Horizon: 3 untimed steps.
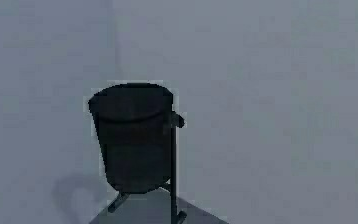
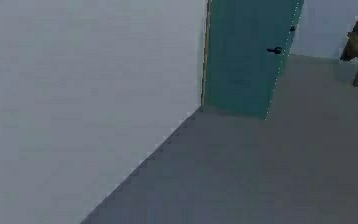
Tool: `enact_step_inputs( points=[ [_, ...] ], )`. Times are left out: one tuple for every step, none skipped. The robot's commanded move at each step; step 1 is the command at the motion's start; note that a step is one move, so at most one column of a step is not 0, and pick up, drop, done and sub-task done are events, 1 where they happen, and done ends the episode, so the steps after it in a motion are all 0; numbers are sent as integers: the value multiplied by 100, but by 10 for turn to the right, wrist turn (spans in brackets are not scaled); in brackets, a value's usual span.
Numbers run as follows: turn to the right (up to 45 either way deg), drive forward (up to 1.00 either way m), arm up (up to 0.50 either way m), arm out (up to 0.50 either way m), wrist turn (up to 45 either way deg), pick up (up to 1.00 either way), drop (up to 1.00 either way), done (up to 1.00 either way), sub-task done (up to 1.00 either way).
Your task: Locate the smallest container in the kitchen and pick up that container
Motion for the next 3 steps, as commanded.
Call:
enact_step_inputs(
  points=[
    [450,0,0,0,0,0,0,0,0],
    [450,0,0,0,0,0,0,0,0],
    [360,0,0,0,0,0,0,0,0]
  ],
)
